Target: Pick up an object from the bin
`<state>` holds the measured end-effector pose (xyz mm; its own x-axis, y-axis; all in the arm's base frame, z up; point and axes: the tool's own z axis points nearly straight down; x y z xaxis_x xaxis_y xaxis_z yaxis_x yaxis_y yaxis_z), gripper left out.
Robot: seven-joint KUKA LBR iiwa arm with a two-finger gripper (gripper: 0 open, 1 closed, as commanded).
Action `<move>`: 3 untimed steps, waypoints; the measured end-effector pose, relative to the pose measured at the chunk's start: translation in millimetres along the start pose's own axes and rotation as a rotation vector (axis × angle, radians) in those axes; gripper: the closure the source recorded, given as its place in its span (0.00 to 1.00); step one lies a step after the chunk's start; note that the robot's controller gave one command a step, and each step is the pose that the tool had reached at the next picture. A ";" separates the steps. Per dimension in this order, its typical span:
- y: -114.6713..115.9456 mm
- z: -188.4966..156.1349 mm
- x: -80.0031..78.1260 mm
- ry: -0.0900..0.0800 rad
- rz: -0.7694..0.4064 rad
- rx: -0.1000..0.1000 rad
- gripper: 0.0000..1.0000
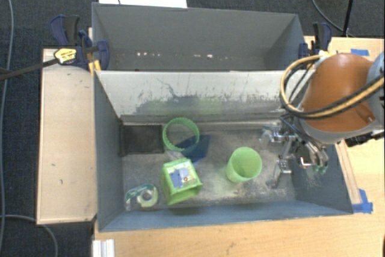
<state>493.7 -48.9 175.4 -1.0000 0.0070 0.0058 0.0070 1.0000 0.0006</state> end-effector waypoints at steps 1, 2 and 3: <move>0.1 -4.2 -1.7 -0.008 -0.001 0.001 0.00; 14.3 31.6 -12.8 -0.016 -0.030 0.002 0.00; 32.2 71.1 -21.7 -0.028 -0.092 0.005 0.00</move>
Offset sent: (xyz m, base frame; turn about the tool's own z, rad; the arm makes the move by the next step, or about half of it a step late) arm 0.0204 0.0370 -0.0896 -0.0588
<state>515.1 -16.8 104.2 -0.9962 -0.0849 -0.0217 -0.0848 0.9964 -0.0054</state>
